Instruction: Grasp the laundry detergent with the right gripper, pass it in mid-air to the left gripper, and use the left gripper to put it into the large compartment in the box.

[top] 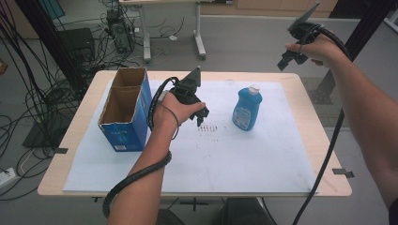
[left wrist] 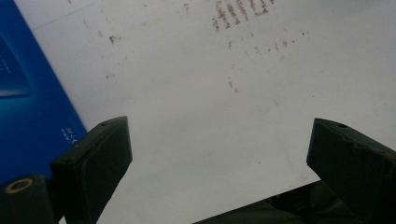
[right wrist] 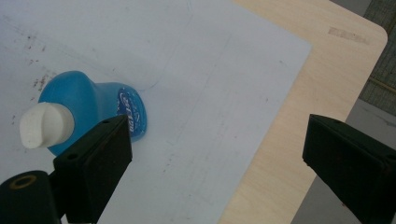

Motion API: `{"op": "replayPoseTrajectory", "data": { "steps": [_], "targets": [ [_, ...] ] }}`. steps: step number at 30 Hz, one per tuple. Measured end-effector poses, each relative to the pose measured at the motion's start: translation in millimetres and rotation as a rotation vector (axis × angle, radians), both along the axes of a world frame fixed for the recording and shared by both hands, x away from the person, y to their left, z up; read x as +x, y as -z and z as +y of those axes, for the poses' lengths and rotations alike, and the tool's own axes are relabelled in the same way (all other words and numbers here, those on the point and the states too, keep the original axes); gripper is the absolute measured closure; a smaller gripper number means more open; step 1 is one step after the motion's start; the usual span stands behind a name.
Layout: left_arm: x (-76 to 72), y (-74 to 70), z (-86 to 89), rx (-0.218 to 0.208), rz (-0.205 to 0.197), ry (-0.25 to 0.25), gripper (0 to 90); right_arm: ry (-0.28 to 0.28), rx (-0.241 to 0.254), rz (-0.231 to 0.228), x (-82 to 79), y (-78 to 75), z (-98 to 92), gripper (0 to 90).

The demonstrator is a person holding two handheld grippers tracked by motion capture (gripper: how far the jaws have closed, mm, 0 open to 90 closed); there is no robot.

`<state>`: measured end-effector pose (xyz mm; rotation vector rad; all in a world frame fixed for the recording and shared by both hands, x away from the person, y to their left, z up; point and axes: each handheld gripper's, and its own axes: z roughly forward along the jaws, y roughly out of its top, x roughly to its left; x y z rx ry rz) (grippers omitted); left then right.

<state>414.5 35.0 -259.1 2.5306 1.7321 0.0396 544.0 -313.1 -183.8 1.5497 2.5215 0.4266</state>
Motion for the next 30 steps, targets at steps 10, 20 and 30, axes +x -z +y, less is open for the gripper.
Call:
{"op": "replayPoseTrajectory", "data": {
  "steps": [10,20,30],
  "targets": [
    [-1.1,0.8,-3.2,0.003,-0.002,0.014,7.1,-0.004,0.0,0.009,-4.9,3.9,-4.9,8.1],
    [-5.2,-3.2,-3.4,0.002,-0.008,0.016,7.1,0.004,0.0,0.011,-16.1,3.1,-16.8,8.1],
    [-13.4,-9.0,-3.5,0.006,-0.021,0.018,7.1,-0.002,0.0,0.003,-34.2,5.9,-28.5,8.0]
  ]
}}
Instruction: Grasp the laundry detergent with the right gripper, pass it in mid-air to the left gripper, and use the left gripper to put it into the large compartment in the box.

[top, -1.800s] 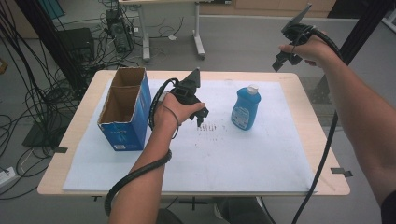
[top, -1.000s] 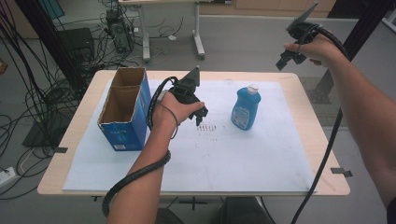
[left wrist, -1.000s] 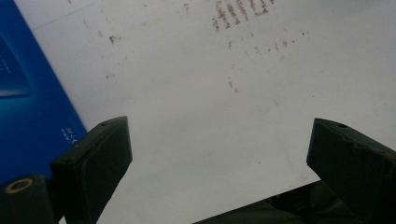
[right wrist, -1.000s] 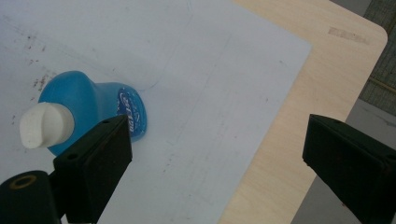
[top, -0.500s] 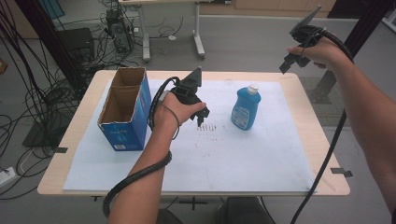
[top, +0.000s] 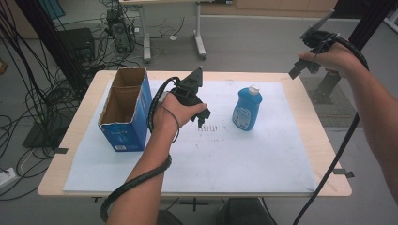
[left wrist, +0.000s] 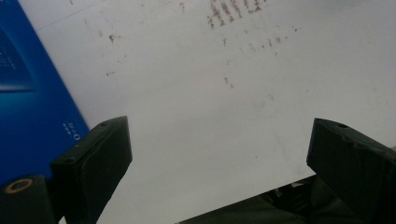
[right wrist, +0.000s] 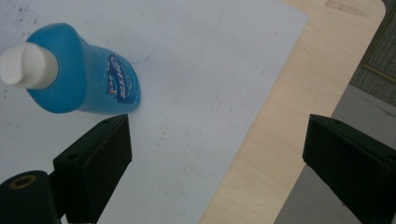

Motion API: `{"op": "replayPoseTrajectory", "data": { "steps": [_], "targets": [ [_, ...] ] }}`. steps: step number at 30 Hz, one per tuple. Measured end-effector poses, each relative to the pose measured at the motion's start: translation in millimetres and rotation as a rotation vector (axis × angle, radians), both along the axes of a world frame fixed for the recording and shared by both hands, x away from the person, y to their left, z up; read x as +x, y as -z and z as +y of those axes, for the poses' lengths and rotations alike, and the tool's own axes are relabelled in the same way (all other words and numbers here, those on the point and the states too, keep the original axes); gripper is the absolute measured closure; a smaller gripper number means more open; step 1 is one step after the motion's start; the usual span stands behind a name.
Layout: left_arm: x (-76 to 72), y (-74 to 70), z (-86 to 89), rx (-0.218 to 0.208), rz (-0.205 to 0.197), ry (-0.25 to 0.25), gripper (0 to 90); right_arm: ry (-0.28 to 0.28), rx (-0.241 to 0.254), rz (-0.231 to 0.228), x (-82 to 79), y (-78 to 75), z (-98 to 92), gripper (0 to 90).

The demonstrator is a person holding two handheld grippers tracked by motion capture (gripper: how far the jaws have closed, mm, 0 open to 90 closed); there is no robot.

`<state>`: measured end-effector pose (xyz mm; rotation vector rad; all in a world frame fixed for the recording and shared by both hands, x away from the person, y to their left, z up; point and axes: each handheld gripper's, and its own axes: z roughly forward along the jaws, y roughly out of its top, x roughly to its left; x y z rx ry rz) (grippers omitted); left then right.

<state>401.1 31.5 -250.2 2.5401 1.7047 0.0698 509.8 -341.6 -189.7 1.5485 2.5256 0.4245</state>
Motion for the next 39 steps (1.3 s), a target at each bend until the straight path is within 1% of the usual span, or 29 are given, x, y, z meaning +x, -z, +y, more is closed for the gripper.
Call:
{"op": "replayPoseTrajectory", "data": {
  "steps": [1,4,8,13,16,20,27,30,34,39],
  "targets": [
    [0.0,0.0,0.0,0.0,0.0,0.0,7.1,0.0,0.0,0.0,0.0,0.0,0.0,8.0],
    [-4.0,-1.6,-0.6,-0.001,-0.005,0.001,7.1,-0.014,0.003,-0.004,-8.9,4.3,-2.0,7.7],
    [-8.0,-3.3,-1.7,-0.002,-0.01,0.001,7.1,-0.032,0.01,-0.009,-18.6,13.9,-3.8,6.9],
    [-12.0,-5.9,-4.6,-0.001,-0.017,0.002,7.1,-0.057,0.03,-0.007,-32.4,32.0,-6.4,6.5],
    [-13.6,-7.5,-6.4,0.001,-0.019,0.012,7.1,-0.072,0.04,-0.007,-40.5,42.7,-8.1,6.3],
    [-15.5,-8.5,-8.2,0.001,-0.021,0.017,7.1,-0.094,0.057,-0.016,-50.2,55.4,-8.9,5.9],
    [-16.8,-8.7,-9.7,0.001,-0.027,0.019,7.0,-0.147,0.088,-0.03,-64.3,74.6,-3.6,5.2],
    [-17.0,-7.3,-10.3,-0.005,-0.03,0.022,7.1,-0.168,0.102,-0.041,-68.9,82.9,-0.1,4.7],
    [-16.2,-4.0,-9.9,-0.006,-0.019,0.026,7.1,-0.203,0.12,-0.056,-73.6,95.3,5.7,4.7],
    [-14.9,-0.1,-8.4,-0.008,-0.014,0.024,7.1,-0.228,0.141,-0.086,-77.1,108.6,12.0,4.6]
  ]
}}
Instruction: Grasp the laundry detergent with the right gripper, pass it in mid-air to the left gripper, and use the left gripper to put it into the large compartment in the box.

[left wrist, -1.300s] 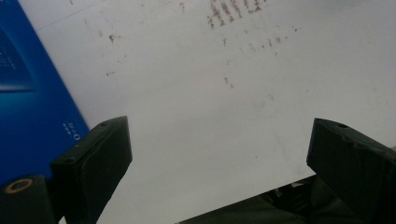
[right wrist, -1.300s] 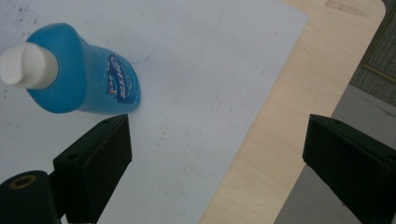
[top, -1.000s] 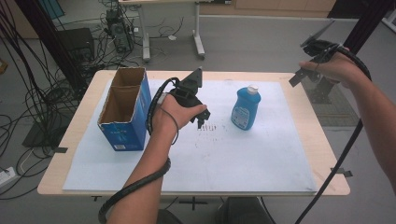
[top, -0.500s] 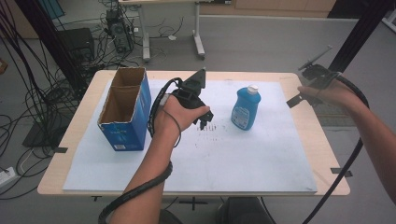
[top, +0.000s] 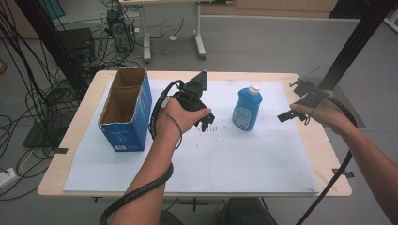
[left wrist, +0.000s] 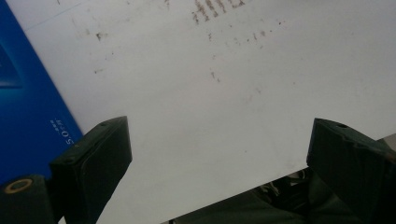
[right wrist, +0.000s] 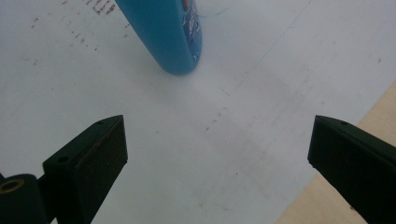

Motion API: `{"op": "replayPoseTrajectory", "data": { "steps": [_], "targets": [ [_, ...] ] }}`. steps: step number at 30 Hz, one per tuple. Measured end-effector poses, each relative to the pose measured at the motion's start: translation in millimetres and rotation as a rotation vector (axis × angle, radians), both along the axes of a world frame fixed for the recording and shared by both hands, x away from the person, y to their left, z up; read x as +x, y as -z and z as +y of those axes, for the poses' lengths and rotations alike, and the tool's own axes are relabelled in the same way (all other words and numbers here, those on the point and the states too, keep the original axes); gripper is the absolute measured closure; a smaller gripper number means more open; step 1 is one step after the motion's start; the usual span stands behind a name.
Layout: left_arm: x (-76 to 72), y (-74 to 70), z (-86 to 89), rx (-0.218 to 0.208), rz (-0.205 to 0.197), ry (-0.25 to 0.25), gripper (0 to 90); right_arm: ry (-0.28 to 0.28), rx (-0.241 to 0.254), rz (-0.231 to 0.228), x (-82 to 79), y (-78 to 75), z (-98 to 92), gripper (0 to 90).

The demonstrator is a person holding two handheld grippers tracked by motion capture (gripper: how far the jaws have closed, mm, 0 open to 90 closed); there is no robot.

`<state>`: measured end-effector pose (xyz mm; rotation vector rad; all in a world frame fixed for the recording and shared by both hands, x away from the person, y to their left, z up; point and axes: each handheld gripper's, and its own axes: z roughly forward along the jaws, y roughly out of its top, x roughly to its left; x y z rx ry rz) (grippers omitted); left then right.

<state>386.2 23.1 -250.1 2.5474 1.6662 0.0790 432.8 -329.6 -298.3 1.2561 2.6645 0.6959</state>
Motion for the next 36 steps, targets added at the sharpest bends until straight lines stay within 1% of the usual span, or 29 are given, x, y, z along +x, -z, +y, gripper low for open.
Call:
{"op": "replayPoseTrajectory", "data": {
  "steps": [8,16,24,27,36],
  "targets": [
    [2.7,4.6,2.3,0.003,0.003,-0.003,7.1,-0.029,0.049,-0.061,-1.5,18.4,6.9,4.5],
    [6.8,10.1,2.8,0.004,0.014,-0.007,7.1,-0.065,0.088,-0.104,-1.1,36.0,18.3,3.9],
    [10.3,13.4,4.0,0.015,0.022,-0.006,7.1,-0.074,0.137,-0.138,0.8,52.4,33.4,3.8],
    [11.1,14.4,5.1,0.016,0.023,-0.009,7.1,-0.081,0.144,-0.154,2.1,59.4,39.3,3.7],
    [14.1,17.7,6.0,0.023,0.032,-0.007,7.2,-0.089,0.176,-0.213,3.7,69.4,55.3,3.4]
  ]
}}
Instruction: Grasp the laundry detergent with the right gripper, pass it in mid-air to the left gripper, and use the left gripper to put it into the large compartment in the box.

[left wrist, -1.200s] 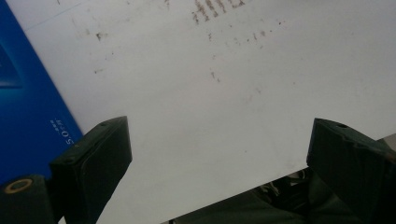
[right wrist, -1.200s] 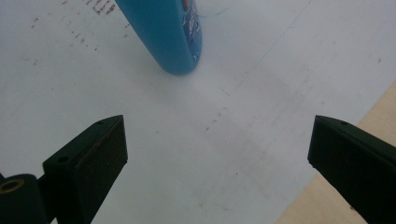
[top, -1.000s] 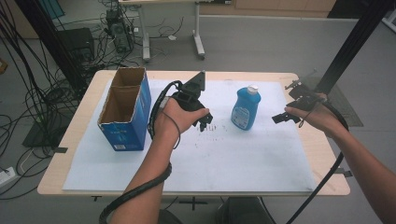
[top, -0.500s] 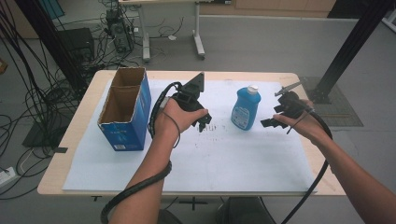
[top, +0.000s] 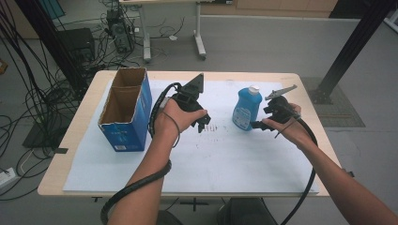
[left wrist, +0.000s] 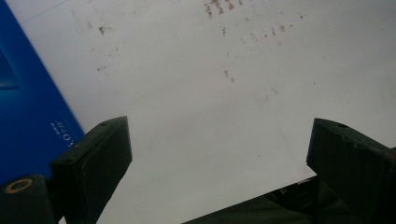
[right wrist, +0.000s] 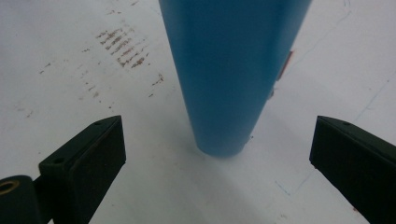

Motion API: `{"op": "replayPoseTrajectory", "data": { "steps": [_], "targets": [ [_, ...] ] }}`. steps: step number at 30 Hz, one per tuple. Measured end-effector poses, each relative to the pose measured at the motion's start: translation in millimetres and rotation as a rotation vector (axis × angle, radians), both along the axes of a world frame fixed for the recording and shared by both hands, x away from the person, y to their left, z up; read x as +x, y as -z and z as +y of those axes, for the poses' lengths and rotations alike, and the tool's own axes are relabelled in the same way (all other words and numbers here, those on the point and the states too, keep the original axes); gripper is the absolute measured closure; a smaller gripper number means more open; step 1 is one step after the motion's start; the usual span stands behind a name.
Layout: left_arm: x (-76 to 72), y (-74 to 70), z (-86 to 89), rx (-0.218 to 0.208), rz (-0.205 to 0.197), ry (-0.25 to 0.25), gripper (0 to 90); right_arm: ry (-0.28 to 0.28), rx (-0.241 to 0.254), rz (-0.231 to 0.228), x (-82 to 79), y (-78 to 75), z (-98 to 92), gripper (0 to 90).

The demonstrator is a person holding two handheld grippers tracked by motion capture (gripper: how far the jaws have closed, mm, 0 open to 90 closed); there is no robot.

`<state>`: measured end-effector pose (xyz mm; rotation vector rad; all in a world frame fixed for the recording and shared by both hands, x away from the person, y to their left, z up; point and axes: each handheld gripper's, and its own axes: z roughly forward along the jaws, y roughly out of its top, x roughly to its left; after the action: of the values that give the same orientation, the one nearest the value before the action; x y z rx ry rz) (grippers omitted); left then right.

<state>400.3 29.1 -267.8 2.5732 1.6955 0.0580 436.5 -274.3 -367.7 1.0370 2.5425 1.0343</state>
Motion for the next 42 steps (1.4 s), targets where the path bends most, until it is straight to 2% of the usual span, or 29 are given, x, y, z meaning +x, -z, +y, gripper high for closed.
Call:
{"op": "replayPoseTrajectory", "data": {
  "steps": [17,42],
  "targets": [
    [5.5,0.8,-2.5,0.003,-0.001,0.007,7.2,0.027,0.055,-0.11,4.8,10.0,19.0,2.8],
    [9.9,1.9,-3.8,-0.002,0.0,0.017,7.1,0.058,0.1,-0.165,8.4,11.3,22.1,2.4]
  ]
}}
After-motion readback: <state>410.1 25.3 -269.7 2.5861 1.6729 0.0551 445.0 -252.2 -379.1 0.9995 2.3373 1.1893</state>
